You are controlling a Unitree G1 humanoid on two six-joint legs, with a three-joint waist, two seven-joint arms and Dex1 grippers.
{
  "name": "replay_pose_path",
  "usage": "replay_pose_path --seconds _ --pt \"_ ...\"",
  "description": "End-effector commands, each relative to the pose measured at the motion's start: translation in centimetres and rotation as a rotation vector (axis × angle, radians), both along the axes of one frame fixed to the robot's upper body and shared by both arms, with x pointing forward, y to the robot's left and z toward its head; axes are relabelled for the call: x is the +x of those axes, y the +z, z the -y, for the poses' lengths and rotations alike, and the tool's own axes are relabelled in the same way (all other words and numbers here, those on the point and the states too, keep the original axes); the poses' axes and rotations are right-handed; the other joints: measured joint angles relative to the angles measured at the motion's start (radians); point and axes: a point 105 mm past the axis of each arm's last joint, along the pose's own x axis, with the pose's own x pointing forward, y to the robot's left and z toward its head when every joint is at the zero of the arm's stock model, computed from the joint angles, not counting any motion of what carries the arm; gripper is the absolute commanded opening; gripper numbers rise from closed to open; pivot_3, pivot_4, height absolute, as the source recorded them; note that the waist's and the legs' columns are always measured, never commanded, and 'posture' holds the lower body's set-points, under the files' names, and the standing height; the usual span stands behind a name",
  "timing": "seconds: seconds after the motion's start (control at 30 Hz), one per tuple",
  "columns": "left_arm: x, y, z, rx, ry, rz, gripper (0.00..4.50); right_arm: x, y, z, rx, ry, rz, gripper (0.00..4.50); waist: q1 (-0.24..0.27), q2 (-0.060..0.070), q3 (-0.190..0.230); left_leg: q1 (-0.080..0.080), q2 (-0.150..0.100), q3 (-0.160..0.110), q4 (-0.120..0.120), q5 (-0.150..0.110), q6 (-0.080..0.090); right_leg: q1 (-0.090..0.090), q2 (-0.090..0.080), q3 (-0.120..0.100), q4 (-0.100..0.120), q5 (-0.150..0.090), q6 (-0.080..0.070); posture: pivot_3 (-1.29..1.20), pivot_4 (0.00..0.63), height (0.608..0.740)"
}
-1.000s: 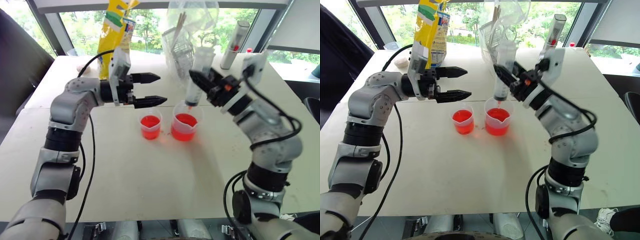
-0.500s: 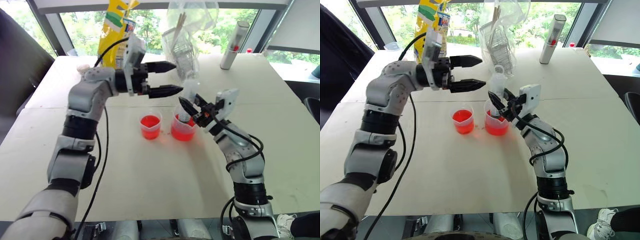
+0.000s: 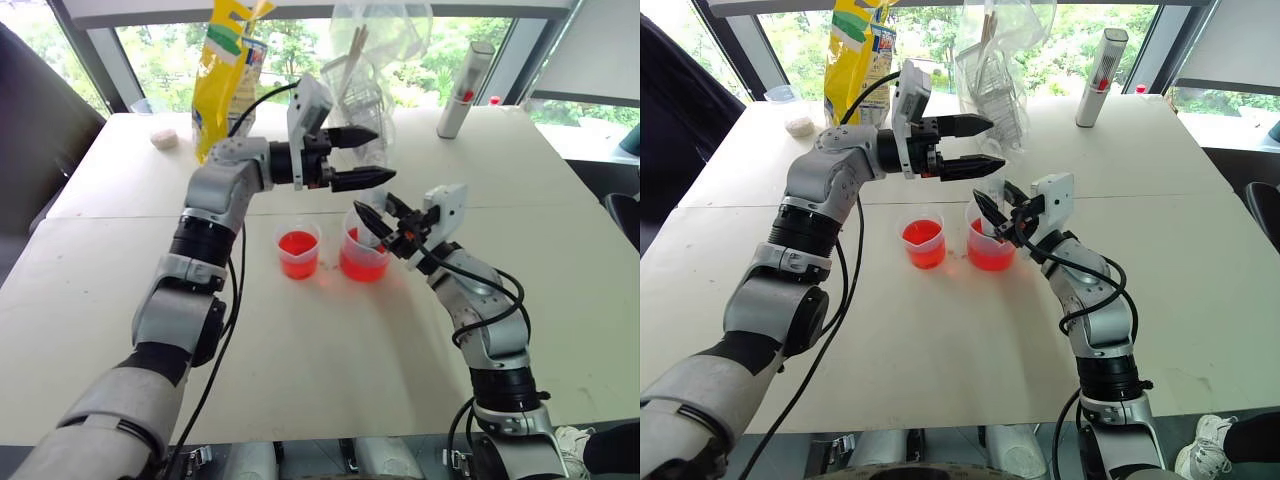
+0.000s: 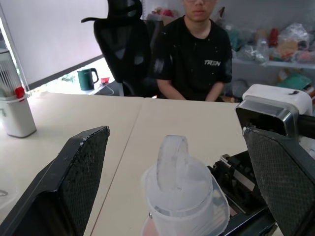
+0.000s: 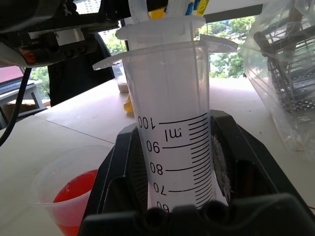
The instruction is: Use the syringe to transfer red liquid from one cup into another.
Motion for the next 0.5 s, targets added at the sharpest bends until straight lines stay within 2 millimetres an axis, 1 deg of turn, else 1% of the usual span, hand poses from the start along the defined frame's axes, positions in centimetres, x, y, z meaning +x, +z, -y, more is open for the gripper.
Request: replay_pose_path --seconds 0.03,0.07,0.13,0.23,0.27,0.3,0.4,0.5 --pt "-0.3 1.5 0.2 -0.011 -0.009 0.053 3.60 -0.1 0.1 0.0 -0.010 0.003 0.012 1.40 0.000 0.000 0.000 0.000 0.000 0.000 0.000 0.000 0.000 0.000 0.000 0.000 0.000 0.000 0.000 0.00 0.150 0.739" --pt "-0.3 1.5 0.2 -0.012 -0.008 0.053 3.18 -0.1 0.1 0.0 -0.010 0.004 0.012 1.40 0.000 0.000 0.000 0.000 0.000 0.000 0.000 0.000 0.000 0.000 0.000 0.000 0.000 0.000 0.000 0.00 0.150 0.739" --pt "-0.3 1.4 0.2 -0.015 -0.012 0.050 2.07 -0.1 0.1 -0.1 -0.012 0.008 0.012 1.40 0.000 0.000 0.000 0.000 0.000 0.000 0.000 0.000 0.000 0.000 0.000 0.000 0.000 0.000 0.000 0.00 0.150 0.739" --pt "-0.4 1.4 0.2 -0.022 -0.013 0.041 0.54 0.0 0.1 -0.2 -0.017 0.013 0.011 1.40 0.000 0.000 0.000 0.000 0.000 0.000 0.000 0.000 0.000 0.000 0.000 0.000 0.000 0.000 0.000 0.00 0.150 0.739" --pt "-0.4 1.4 0.2 -0.023 -0.015 0.041 0.11 0.0 0.1 -0.2 -0.020 0.014 0.010 1.40 0.000 0.000 0.000 0.000 0.000 0.000 0.000 0.000 0.000 0.000 0.000 0.000 0.000 0.000 0.000 0.00 0.150 0.739" --pt "-0.4 1.4 0.2 -0.023 -0.017 0.041 0.02 0.0 0.0 -0.2 -0.021 0.016 0.006 1.40 0.001 0.000 0.000 0.000 0.000 0.000 0.000 0.000 0.000 0.001 0.000 0.000 0.000 0.000 0.000 0.00 0.150 0.739" --pt "-0.4 1.7 0.2 -0.035 -0.015 0.042 0.02 -0.1 -0.2 -0.3 -0.027 0.029 -0.011 1.40 0.001 0.000 0.000 0.001 0.000 0.000 0.000 0.000 0.000 0.002 0.000 0.000 0.000 0.000 0.000 0.00 0.150 0.739" --pt "-0.3 3.1 0.1 -0.073 -0.010 0.050 0.02 -0.3 -0.8 -0.6 -0.044 0.050 -0.044 1.40 0.001 0.000 0.000 0.001 0.000 0.000 0.000 0.000 0.000 0.002 0.000 0.000 0.000 0.000 0.000 0.00 0.150 0.739"
